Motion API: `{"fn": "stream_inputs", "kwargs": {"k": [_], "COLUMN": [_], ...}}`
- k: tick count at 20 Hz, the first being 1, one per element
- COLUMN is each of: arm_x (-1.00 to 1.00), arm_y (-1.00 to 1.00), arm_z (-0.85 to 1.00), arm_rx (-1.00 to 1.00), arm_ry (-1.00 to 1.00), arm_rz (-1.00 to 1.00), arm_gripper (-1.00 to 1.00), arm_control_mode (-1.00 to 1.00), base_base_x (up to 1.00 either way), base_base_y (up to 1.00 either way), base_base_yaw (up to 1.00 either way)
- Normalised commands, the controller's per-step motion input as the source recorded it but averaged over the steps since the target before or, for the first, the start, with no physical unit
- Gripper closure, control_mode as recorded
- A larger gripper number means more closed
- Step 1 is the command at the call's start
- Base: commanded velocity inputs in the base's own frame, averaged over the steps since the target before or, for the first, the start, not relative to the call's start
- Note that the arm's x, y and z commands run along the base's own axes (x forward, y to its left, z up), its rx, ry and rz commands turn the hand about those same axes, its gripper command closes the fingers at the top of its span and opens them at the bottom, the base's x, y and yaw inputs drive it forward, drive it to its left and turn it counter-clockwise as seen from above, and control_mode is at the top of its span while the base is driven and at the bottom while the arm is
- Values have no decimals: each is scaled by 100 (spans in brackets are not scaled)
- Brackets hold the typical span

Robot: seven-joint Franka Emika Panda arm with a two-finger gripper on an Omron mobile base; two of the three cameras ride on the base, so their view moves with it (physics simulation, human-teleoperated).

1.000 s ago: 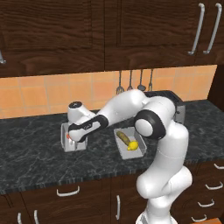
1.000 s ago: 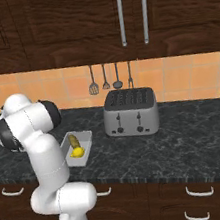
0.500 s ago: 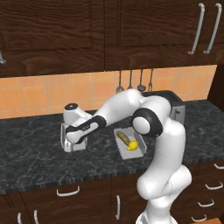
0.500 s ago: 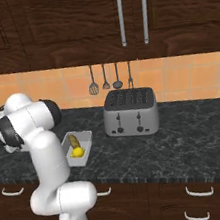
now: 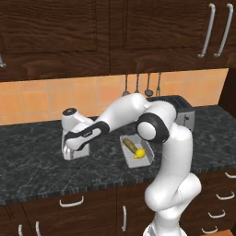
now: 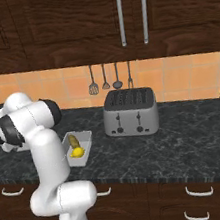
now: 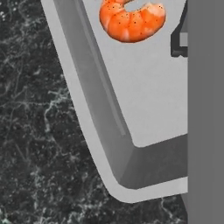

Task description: Take the meat container that has the shrimp and place it on the second highest rack of the freezer. Then take the vegetable container that has the potato and lemon and place it on the highest rack of the freezer.

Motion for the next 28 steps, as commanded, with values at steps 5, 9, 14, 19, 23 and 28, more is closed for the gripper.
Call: {"fn": "stream_inputs", "kwargs": {"k": [5,9,14,19,23,28], "arm_x": [0,0,0,-3,-4,-3], "arm_y": [0,0,0,0,3,2], "arm_z": [0,0,0,0,0,0], "arm_rx": [0,0,0,0,0,0], "arm_ry": [0,0,0,0,0,0], "arm_rz": [0,0,0,0,0,0], "arm_gripper": [100,100,100,100,100,100], "arm_control_mode": [-100,-100,-100,-100,-100,-100], "base_base_x": [0,0,0,0,0,0], "base_base_y": [0,0,0,0,0,0], "base_base_yaw": [0,0,0,0,0,0]}}
